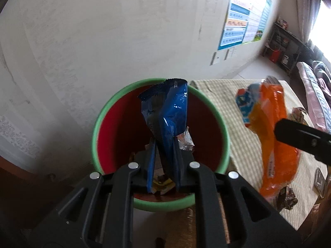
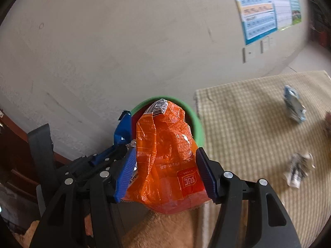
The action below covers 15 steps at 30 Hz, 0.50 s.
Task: Collect trash
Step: 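Carry both bags over the red bucket and open both grippers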
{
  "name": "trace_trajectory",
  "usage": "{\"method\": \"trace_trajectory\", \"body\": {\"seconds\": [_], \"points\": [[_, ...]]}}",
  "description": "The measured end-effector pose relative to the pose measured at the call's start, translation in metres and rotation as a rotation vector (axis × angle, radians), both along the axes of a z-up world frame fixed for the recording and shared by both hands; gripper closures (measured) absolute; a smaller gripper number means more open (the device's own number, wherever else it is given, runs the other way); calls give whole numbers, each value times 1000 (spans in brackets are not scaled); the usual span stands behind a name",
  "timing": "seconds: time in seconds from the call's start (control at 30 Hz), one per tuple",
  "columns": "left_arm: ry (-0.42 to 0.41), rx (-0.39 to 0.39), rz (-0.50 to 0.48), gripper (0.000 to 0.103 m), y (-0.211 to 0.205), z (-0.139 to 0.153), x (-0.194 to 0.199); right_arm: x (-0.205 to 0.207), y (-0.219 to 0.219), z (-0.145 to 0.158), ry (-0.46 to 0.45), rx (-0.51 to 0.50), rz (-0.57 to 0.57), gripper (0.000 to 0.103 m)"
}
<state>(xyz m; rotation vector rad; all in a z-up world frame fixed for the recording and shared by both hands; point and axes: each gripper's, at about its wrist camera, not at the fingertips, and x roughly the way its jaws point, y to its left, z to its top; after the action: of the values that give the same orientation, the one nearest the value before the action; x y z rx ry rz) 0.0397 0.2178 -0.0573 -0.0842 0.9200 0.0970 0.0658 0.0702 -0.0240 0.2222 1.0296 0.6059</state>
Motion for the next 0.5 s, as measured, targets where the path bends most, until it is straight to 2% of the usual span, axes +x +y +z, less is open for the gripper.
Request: {"method": "trace_trajectory", "body": {"seconds": [0.3, 0.43, 0.5], "points": [[24, -10, 43, 88, 19, -6, 4, 26, 25, -17, 46, -8, 17, 45], [31, -12, 61, 88, 25, -7, 7, 33, 32, -20, 62, 21, 26, 42], [35, -7, 77, 71, 26, -8, 9, 36, 36, -19, 60, 34, 34, 36]]}}
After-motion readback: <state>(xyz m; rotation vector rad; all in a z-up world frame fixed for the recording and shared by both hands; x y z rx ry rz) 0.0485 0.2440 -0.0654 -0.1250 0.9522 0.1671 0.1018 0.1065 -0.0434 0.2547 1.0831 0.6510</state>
